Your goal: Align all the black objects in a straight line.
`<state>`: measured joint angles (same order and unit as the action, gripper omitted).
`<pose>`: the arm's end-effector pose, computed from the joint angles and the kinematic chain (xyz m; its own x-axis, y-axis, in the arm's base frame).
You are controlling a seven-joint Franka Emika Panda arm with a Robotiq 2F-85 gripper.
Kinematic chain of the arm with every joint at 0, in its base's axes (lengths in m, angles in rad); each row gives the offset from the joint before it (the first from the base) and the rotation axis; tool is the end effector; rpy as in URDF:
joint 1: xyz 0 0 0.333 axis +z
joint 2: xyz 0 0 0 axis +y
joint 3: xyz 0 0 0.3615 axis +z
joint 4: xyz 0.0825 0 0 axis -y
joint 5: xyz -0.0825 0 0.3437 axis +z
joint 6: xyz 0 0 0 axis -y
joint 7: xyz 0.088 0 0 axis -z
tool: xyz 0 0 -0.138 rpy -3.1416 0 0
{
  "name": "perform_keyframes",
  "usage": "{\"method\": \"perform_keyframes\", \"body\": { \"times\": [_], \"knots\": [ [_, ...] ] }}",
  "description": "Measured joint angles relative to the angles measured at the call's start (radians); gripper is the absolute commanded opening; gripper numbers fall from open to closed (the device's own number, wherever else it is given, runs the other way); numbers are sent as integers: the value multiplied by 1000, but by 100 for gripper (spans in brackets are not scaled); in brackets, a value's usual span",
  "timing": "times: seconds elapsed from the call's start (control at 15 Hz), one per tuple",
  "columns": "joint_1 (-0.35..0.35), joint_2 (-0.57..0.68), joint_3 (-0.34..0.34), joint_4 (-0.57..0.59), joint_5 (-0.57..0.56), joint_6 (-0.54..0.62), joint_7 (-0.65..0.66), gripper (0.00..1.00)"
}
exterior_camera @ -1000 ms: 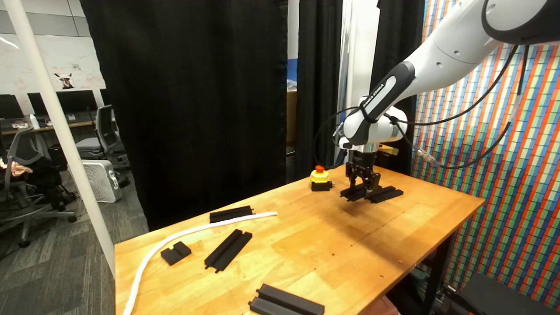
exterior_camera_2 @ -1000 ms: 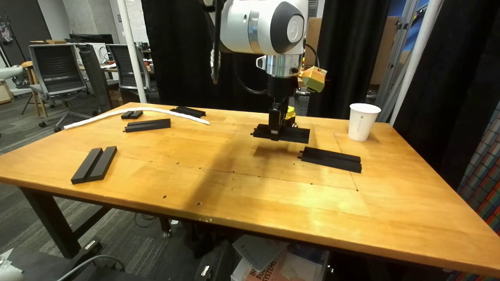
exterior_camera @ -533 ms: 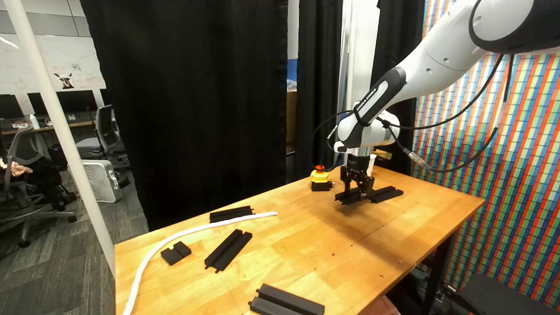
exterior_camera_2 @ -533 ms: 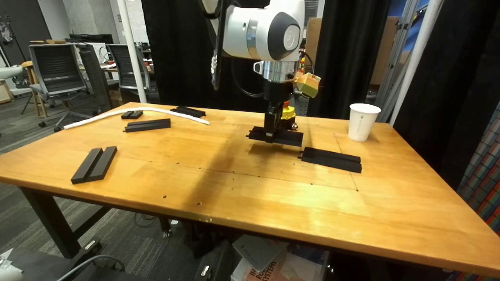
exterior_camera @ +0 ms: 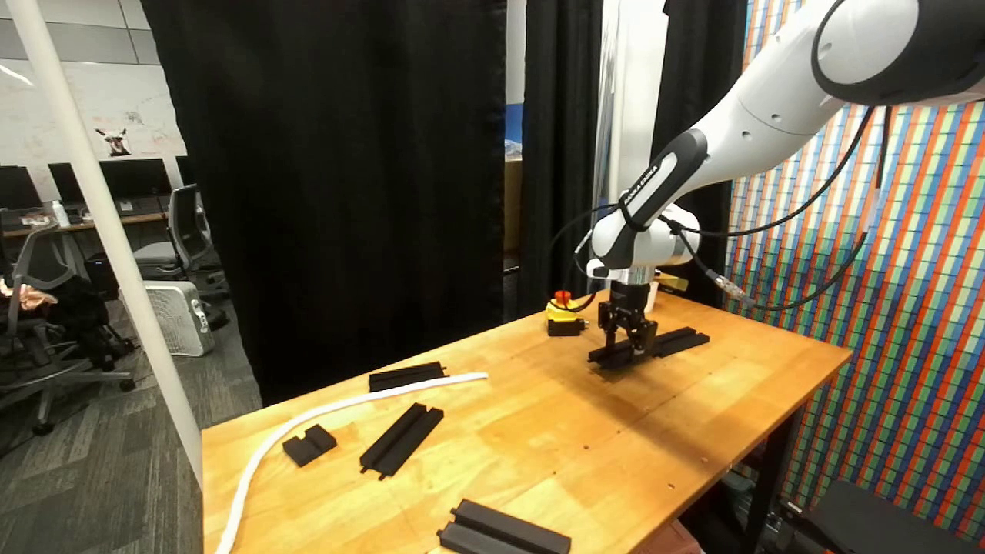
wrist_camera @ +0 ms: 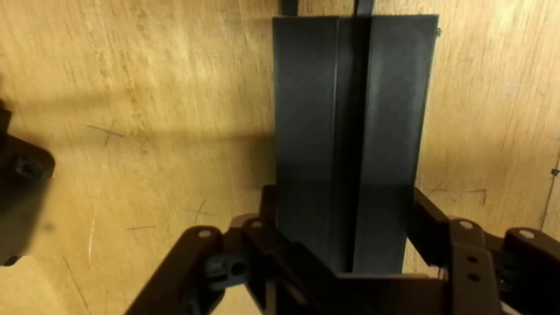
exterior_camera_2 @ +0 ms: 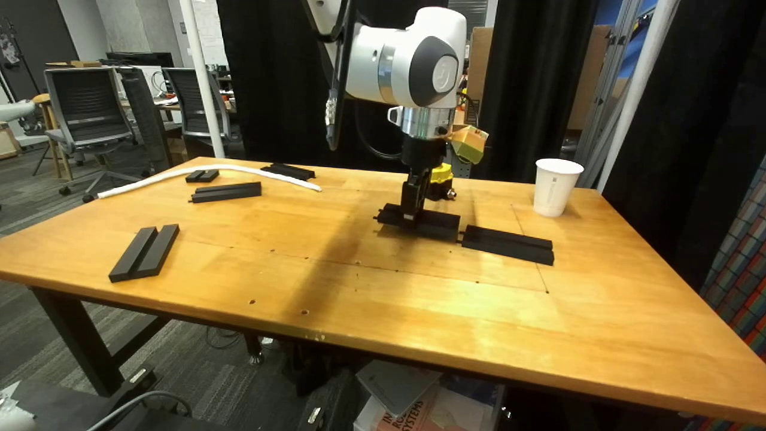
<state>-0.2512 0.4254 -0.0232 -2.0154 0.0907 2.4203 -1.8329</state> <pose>0.5728 -0.1582 0.2791 0.0791 0.9955 0.0528 0.9969 -0.0788 -0.0083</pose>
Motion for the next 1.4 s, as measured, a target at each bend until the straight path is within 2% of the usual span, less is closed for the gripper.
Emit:
{"method": "perform_keyframes", "body": {
  "times": [1.4],
  "knots": [
    [-33,78,5,83,6,-42,-5,46]
  ]
}}
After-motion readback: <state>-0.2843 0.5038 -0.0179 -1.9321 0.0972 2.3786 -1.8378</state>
